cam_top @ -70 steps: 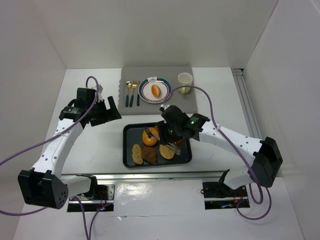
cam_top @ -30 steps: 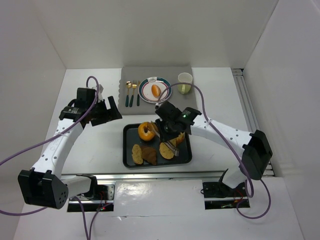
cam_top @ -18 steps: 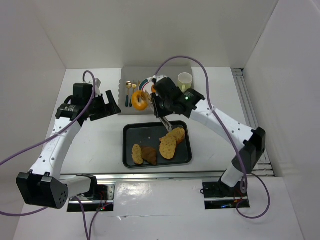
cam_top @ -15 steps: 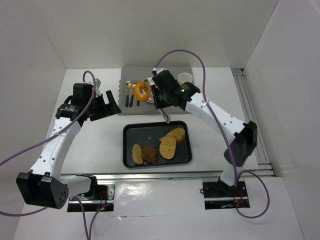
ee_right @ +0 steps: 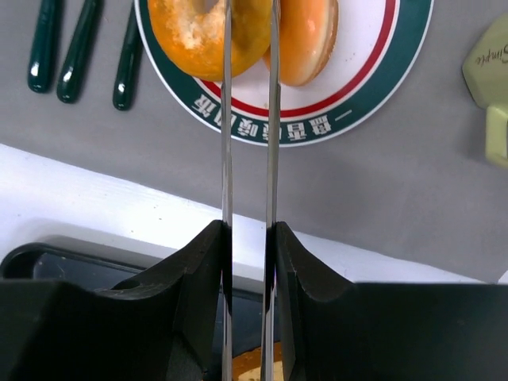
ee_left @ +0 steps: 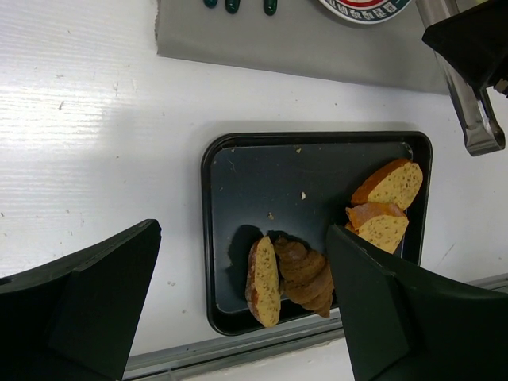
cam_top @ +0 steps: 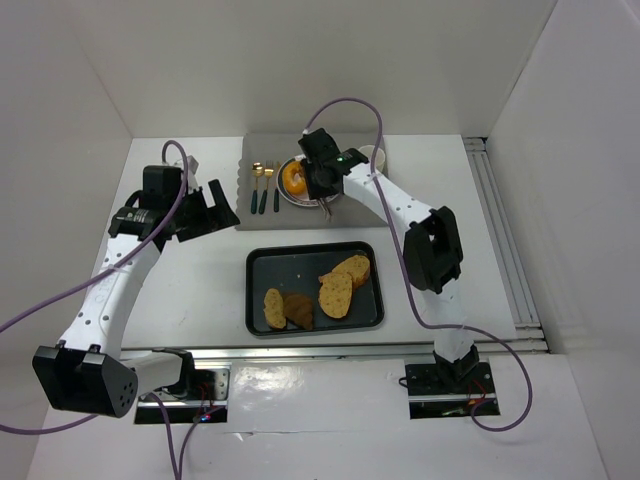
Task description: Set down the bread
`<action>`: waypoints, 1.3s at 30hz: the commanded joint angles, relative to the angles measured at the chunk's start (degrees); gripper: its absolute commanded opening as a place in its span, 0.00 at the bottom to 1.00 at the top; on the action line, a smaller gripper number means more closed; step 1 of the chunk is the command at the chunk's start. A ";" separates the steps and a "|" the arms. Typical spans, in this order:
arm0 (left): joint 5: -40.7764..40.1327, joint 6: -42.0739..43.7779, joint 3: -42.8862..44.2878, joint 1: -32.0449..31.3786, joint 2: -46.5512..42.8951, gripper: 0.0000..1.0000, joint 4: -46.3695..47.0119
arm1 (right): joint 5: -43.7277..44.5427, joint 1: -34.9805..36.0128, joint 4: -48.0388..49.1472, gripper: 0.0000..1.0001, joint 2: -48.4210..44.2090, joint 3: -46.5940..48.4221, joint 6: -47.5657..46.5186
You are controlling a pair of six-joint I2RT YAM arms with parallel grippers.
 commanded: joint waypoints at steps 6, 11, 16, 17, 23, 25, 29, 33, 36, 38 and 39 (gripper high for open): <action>1.34 1.35 1.64 0.40 0.13 0.99 0.45 | -0.52 -0.02 6.68 0.36 0.96 1.40 -1.17; 1.34 1.35 1.12 0.40 -0.40 0.99 0.45 | 0.00 -0.02 4.93 0.54 2.82 3.52 -0.64; 0.81 1.35 1.12 0.40 -0.92 0.99 0.45 | 2.02 1.04 2.73 0.61 1.51 6.42 -0.64; 1.33 1.35 1.12 0.40 -0.92 0.99 0.45 | 2.03 1.64 2.73 0.61 0.80 6.42 -0.64; 1.34 1.35 0.59 0.40 -0.92 0.99 0.45 | 6.50 2.79 -0.08 0.61 -5.08 9.32 -0.64; 1.86 1.35 0.59 0.40 -0.92 0.97 0.45 | 7.04 2.79 0.44 0.61 -7.71 8.01 -0.64; 1.86 1.35 0.59 0.40 -0.92 0.97 0.45 | 10.54 3.32 2.99 0.60 -16.41 -2.67 0.68; 1.86 1.35 1.12 0.40 -0.40 0.97 0.45 | 16.34 3.32 4.57 0.60 -31.17 -19.21 4.27; 1.25 1.97 1.12 0.40 -0.92 0.99 0.45 | 21.35 2.71 5.19 0.60 -41.25 -32.04 9.89; 1.25 1.97 0.50 0.40 -1.53 0.99 0.45 | 21.89 0.88 4.66 0.60 -45.59 -37.67 14.37; 1.25 1.97 -0.02 0.92 -1.54 0.99 0.45 | 22.76 -0.10 4.66 0.60 -47.44 -42.74 15.61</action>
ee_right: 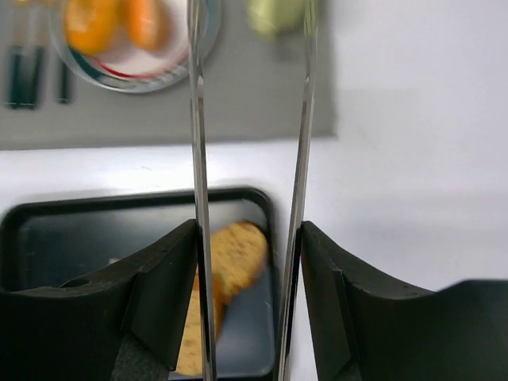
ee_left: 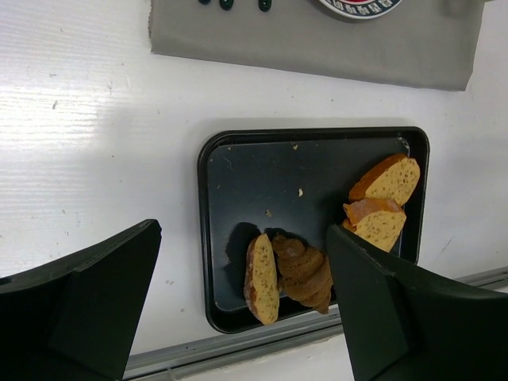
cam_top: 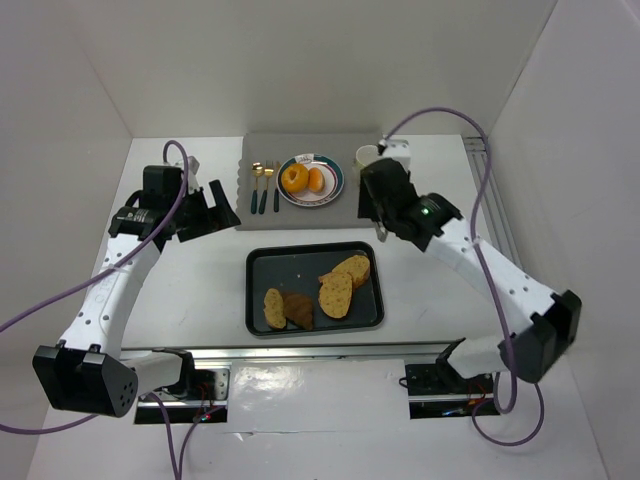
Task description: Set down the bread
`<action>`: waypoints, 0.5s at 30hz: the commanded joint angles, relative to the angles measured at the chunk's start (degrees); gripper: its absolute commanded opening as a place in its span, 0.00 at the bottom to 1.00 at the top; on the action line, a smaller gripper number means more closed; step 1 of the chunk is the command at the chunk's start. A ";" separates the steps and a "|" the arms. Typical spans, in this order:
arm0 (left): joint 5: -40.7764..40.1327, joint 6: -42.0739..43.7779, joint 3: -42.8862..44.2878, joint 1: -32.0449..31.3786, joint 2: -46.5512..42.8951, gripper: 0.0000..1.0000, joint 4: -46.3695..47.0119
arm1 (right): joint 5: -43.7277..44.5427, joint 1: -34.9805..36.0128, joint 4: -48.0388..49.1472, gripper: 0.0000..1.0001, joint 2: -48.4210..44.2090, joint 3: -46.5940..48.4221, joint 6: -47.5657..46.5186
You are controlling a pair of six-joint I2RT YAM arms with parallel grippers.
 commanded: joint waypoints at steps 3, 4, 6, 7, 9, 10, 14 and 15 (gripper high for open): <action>0.79 1.11 -0.55 0.86 -1.63 0.99 0.50 | 5.72 -8.10 3.59 0.60 -8.90 -15.92 6.33; 0.79 1.11 -0.55 0.86 -1.63 0.99 0.50 | 5.20 -9.94 5.17 0.60 -9.60 -17.35 5.20; 1.32 1.11 -1.08 0.86 -1.63 0.99 0.50 | 4.67 -14.96 10.00 0.60 -9.61 -19.11 2.64; 1.32 1.11 -1.08 0.86 -1.63 0.99 0.50 | 3.54 -16.80 11.33 0.60 -8.04 -19.81 1.85; -0.08 1.64 -0.38 0.86 -1.63 0.99 -0.46 | 2.04 -21.45 13.88 0.60 -5.40 -18.42 0.36; -0.87 1.64 -0.38 0.86 -1.63 0.99 -0.47 | 1.51 -22.87 15.19 0.60 -2.08 -17.28 -0.35; -1.49 1.64 0.23 0.86 -1.63 0.99 -0.47 | 0.89 -27.71 23.27 0.60 6.88 -15.95 -3.77; -1.49 1.64 0.24 0.86 -1.63 0.99 -0.47 | 0.89 -29.02 26.95 0.60 8.66 -15.95 -3.78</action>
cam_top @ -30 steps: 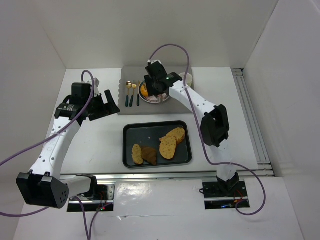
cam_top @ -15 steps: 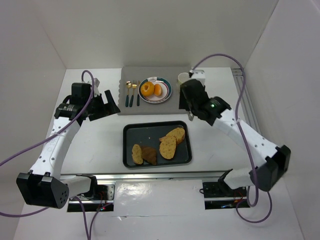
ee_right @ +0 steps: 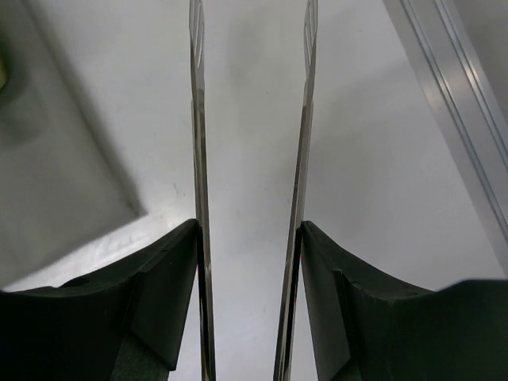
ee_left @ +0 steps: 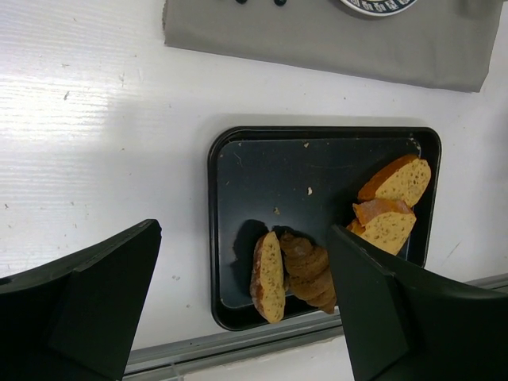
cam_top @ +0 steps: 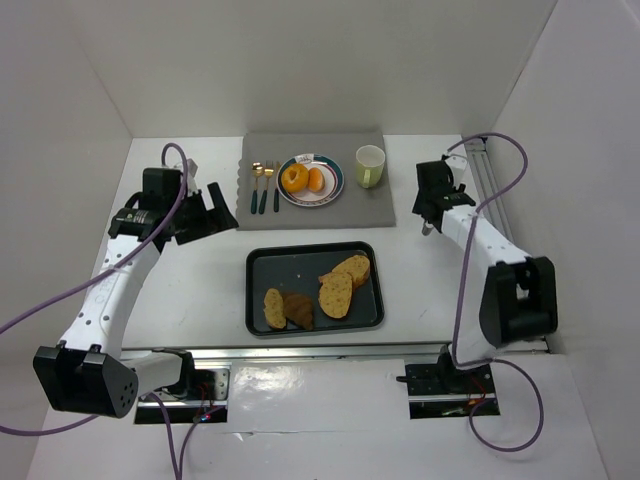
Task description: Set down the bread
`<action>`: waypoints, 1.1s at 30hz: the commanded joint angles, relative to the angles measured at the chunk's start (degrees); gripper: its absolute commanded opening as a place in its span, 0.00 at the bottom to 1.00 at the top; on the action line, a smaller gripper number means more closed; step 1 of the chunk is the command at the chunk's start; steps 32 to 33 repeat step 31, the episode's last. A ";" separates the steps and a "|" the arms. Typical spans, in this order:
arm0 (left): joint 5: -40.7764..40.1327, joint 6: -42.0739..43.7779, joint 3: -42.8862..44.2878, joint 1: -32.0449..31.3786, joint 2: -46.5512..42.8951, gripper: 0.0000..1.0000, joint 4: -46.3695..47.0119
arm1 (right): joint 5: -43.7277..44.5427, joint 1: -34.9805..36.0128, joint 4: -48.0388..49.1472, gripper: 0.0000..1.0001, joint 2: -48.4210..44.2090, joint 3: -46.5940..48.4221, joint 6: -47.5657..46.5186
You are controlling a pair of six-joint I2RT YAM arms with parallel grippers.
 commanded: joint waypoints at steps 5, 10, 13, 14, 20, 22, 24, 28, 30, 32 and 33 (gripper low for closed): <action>0.50 1.03 1.60 0.30 -0.82 0.99 0.12 | -3.57 -4.41 24.09 0.60 13.76 0.43 -2.18; 0.94 1.03 2.12 0.82 -0.29 0.99 0.12 | -3.59 -5.47 20.66 0.83 21.06 4.78 0.53; 0.94 1.73 2.12 0.82 0.23 0.99 0.12 | 0.62 -4.16 13.93 1.00 17.39 9.98 2.12; 0.94 1.73 2.65 0.82 0.24 0.99 0.12 | 1.24 -3.54 11.31 1.00 15.46 9.99 2.73; 2.87 1.20 3.27 0.82 0.77 0.99 0.12 | 1.77 -1.69 2.06 1.00 3.24 10.97 5.90; 2.87 1.20 3.27 0.82 0.15 0.99 0.12 | 1.25 -0.03 1.26 1.00 -0.44 7.12 6.51; 2.87 1.72 2.74 0.82 -0.46 0.99 0.12 | 0.46 0.50 -0.14 1.00 -2.31 4.20 7.49; 3.66 1.73 2.21 0.82 -0.46 0.98 0.12 | -1.39 1.04 -1.02 1.00 -4.25 -3.08 10.20; 3.66 2.26 2.21 0.82 -0.46 0.98 0.12 | -1.39 1.56 0.20 1.00 -4.95 -5.55 11.00; 3.66 2.26 2.21 0.82 -0.46 0.98 0.12 | -1.39 1.56 0.21 1.00 -4.95 -6.44 12.05; 3.66 2.26 2.21 0.82 -0.46 0.98 0.12 | -1.39 1.56 0.21 1.00 -4.95 -6.44 12.05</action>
